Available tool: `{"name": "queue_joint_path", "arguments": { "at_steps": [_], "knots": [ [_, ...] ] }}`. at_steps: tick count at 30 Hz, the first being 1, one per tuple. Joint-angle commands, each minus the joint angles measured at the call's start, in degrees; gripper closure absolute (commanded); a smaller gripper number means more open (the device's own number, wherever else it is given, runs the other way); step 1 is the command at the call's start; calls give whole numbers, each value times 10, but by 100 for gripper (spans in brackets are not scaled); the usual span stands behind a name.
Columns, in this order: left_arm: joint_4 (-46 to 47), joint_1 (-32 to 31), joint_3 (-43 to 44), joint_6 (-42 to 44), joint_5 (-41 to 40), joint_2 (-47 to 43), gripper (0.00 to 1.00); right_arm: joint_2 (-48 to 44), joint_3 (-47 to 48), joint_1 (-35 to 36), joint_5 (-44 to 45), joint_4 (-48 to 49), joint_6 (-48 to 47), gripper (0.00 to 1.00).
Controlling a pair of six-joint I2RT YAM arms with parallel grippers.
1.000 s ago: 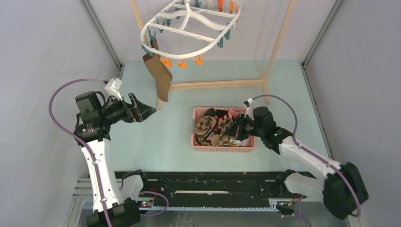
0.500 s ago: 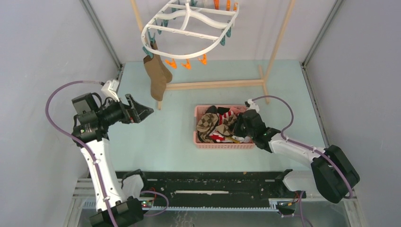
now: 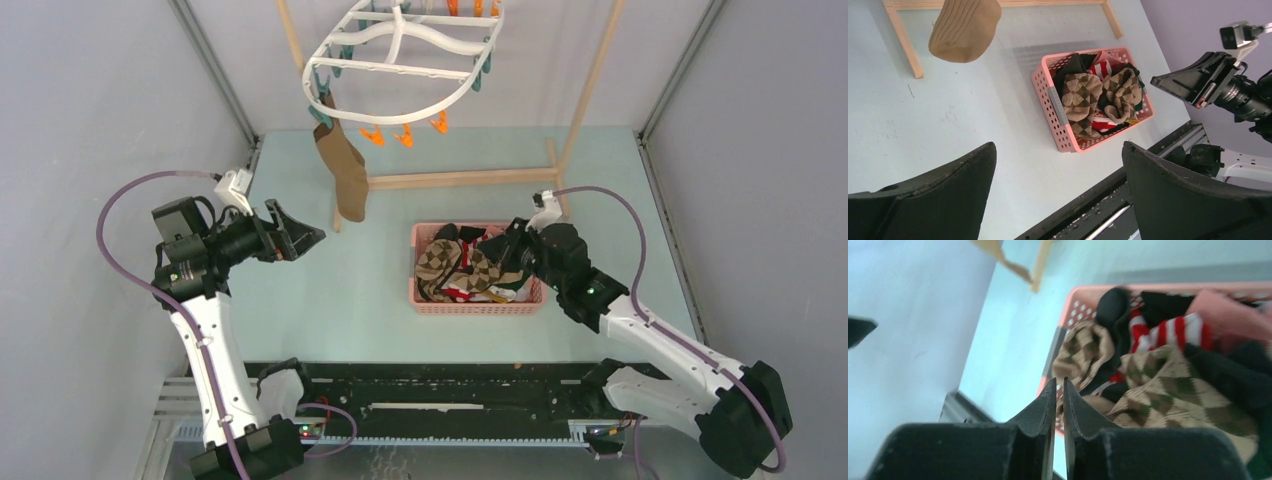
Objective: Remove the socks clipped to the hanger
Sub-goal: Place the sock in the bin.
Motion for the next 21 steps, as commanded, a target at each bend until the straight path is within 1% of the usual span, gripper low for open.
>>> {"name": "queue_joint_path", "arguments": {
  "at_steps": [1,2,5,8,11,14,15,18,21],
  "knots": [
    [6,6,39,5,22,-6,0,21,-55,-23,-201,99,33,85],
    [6,5,39,6,22,-6,0,26,-70,-27,-231,138,41,86],
    [6,7,42,6,22,-3,0,59,-84,-30,-282,182,49,87],
    [6,7,49,3,26,3,0,111,-85,-36,-283,197,51,88],
    [9,6,58,-1,24,6,0,160,-87,-44,-231,199,47,91],
    [9,6,62,-1,21,5,0,183,-87,-39,-147,183,25,94],
    [7,6,62,0,19,5,0,184,-87,-34,-105,172,18,94],
    [8,6,59,6,6,7,0,164,-87,-16,-36,137,2,94],
    [8,6,56,10,-1,18,0,104,-84,6,16,121,-14,89]
  ]
}}
